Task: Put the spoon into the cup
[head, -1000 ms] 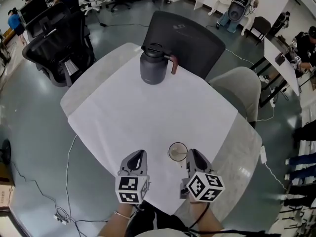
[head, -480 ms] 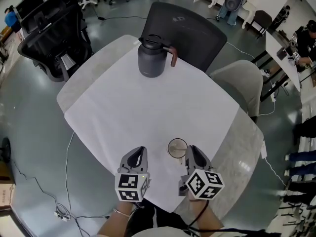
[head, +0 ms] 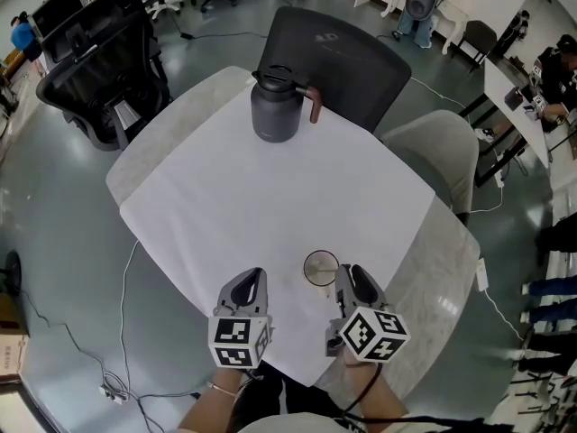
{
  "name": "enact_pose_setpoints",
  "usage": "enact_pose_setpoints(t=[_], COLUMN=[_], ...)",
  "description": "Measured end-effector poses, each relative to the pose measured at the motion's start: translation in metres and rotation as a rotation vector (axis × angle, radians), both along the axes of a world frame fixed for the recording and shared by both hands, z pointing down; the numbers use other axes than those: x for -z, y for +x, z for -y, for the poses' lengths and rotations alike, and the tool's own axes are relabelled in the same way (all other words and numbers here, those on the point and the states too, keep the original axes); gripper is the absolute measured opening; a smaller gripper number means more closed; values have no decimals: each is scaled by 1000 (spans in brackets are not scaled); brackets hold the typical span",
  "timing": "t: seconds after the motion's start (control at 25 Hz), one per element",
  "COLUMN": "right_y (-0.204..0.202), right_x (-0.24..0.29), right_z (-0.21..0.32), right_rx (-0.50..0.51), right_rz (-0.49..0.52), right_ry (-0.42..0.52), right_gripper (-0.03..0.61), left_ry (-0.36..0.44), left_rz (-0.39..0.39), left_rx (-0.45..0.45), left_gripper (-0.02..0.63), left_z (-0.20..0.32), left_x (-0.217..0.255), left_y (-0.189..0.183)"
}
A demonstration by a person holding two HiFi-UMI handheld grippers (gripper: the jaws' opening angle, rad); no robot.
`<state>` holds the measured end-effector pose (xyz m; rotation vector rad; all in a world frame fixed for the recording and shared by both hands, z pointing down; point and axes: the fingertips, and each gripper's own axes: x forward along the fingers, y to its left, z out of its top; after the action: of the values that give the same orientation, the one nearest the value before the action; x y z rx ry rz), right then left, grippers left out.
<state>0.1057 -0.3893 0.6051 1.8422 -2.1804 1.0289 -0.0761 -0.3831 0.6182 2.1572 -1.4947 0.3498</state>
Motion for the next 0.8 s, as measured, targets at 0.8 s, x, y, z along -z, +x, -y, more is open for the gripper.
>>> enact_pose_setpoints(t=[0.8], right_y=[65], right_x=[72], right_z=[-35], right_rx=[-91], right_rz=[-66], right_ry=[98], right_gripper=[65], left_ry=[132], left_rz=[-25], left_rx=[38], left_gripper=[23], left_z=[-20], left_x=[80], left_y=[5])
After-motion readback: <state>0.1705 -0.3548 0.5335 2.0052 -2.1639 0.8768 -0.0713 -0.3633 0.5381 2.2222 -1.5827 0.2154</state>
